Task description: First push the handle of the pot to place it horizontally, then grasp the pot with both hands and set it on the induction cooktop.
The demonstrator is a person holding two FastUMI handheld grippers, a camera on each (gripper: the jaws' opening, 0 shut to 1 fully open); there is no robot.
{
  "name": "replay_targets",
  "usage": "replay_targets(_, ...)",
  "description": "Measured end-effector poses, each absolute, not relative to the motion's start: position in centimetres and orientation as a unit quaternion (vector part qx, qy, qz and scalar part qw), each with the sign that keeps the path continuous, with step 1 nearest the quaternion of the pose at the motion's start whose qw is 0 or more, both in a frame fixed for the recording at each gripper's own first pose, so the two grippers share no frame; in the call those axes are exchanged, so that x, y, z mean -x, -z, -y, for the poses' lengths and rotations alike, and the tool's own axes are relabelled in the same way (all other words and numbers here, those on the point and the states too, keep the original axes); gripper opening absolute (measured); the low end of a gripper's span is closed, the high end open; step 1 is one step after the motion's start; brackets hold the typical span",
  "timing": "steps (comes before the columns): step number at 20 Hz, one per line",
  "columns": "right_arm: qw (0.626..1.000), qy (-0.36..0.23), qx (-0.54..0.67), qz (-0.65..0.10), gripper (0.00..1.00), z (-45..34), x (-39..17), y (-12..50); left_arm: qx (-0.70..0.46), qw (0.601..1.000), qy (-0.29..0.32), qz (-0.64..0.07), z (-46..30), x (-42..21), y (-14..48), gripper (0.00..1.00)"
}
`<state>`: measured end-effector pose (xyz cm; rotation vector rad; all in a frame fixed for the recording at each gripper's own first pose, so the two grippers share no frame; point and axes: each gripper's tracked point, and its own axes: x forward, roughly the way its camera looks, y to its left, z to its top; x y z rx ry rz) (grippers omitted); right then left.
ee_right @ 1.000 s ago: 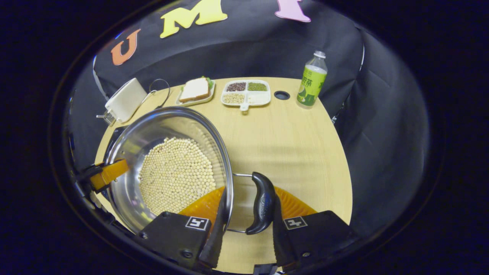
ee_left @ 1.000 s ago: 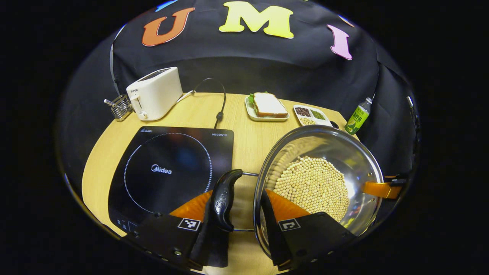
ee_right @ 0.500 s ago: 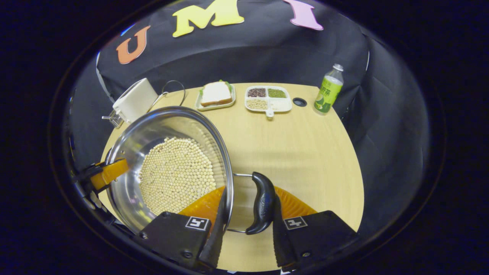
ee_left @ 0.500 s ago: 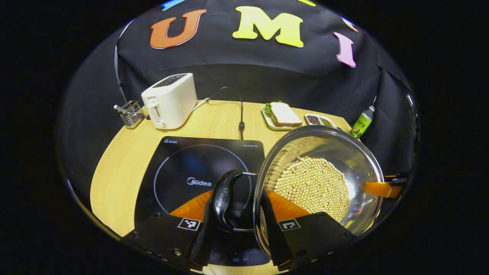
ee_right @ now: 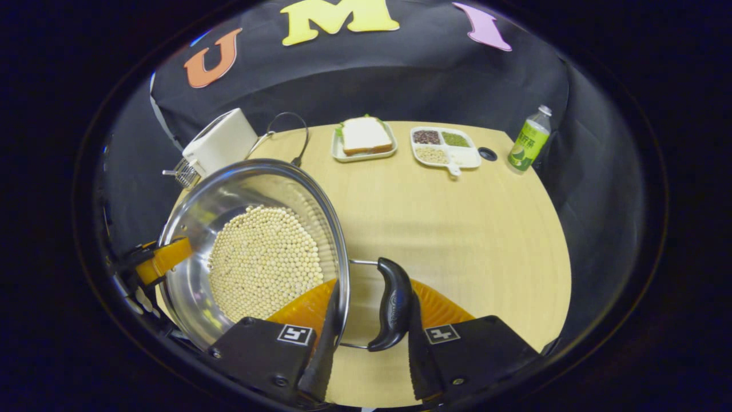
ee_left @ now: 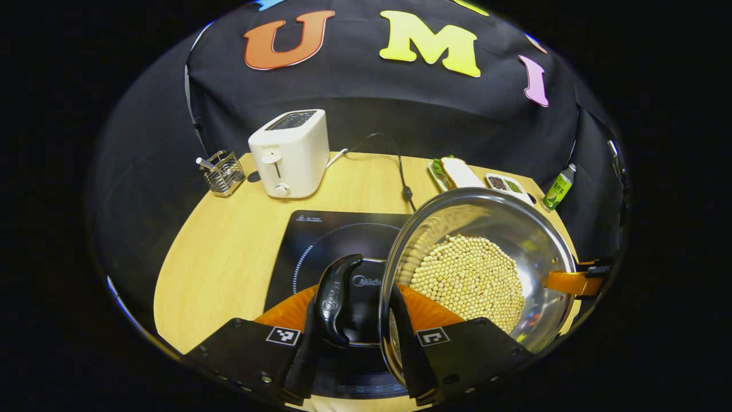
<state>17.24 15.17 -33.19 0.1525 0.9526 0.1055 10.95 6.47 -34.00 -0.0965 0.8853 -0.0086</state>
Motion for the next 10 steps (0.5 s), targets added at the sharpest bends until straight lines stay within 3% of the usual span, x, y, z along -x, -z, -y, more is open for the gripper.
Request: replay_targets(10,0.88,-0.061,-0.072,-0.465,0.57,-21.5,-19.6,33.2,0.04,0.9,-0.009,-0.434,-12.9,-12.9,34.8,0.59)
